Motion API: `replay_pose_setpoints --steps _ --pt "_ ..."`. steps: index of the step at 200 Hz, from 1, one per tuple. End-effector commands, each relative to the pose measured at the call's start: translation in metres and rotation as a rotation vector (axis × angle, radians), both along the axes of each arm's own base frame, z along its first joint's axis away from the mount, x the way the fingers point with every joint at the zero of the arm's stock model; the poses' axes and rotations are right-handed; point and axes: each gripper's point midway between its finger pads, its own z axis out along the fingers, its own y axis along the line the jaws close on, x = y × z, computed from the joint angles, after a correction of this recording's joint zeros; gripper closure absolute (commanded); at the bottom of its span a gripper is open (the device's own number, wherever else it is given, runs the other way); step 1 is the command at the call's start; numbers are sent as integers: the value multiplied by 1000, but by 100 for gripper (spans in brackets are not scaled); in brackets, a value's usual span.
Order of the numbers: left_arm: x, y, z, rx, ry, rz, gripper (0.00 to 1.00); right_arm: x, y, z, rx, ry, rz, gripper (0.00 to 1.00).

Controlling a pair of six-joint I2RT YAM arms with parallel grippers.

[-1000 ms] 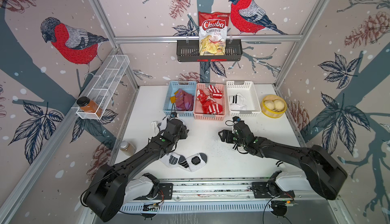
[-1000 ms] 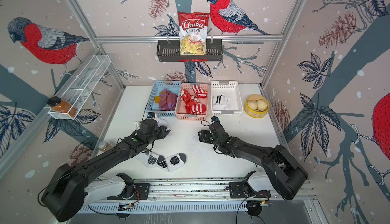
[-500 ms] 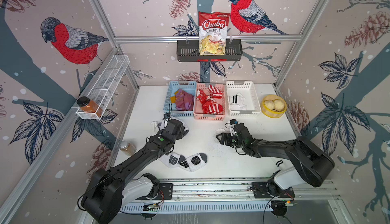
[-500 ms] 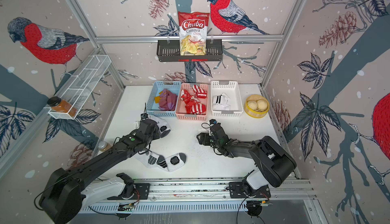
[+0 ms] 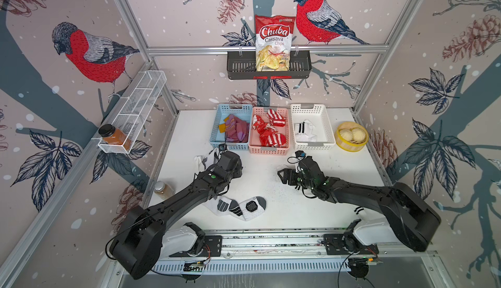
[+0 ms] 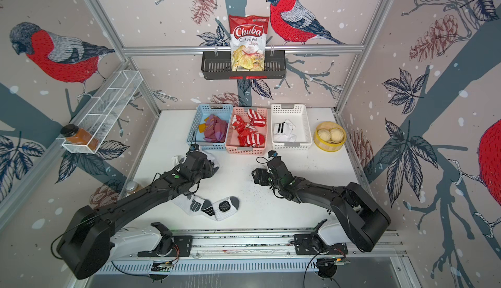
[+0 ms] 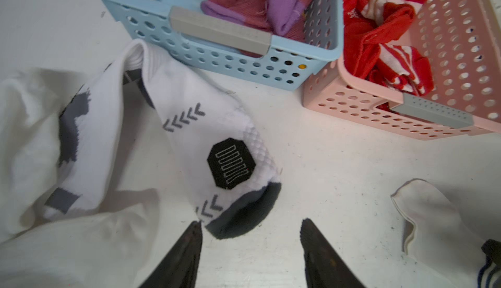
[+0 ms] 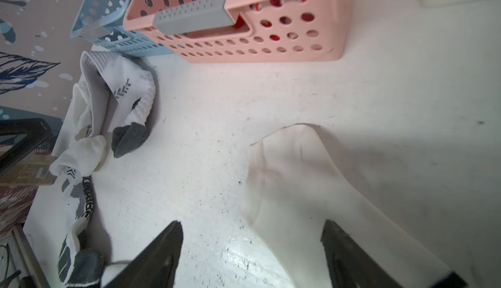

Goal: Sort the socks into the basket by color
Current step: Move the sock to the center of the board.

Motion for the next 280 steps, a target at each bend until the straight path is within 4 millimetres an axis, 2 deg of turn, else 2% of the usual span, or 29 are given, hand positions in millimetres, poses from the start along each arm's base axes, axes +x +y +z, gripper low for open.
replay_pose_setpoints --steps 1,7,22,54,82,117,150,165,205,263,280 --pt "9 -21 10 0 -47 -78 41 2 -54 -10 -123 28 -265 14" --pt "10 -23 10 0 -53 -88 41 0 -67 -12 -148 36 -322 14" --pt "10 -28 9 -12 -68 -117 40 -4 -92 -2 -155 12 -433 11" --pt "6 -33 4 3 -68 -181 39 -16 -118 -5 -173 26 -507 11" --pt "2 -49 2 -33 -68 -270 38 -37 -156 -8 -203 70 -679 10" --pt "3 -56 1 -46 -92 -314 38 -58 -198 -4 -154 38 -878 7" --pt "-2 -64 -2 -75 -95 -362 38 -75 -237 -10 -227 47 -1035 4" --pt "-4 -66 -3 -84 -94 -376 38 -75 -242 -9 -216 45 -1066 0" --pt "-8 -67 -4 -101 -96 -387 38 -65 -247 -14 -194 68 -1070 0" --pt "-10 -63 -2 -104 -104 -374 37 -54 -244 -24 -77 118 -982 0" --pt "-10 -63 -2 -107 -103 -374 37 -51 -236 -26 -56 127 -930 0"
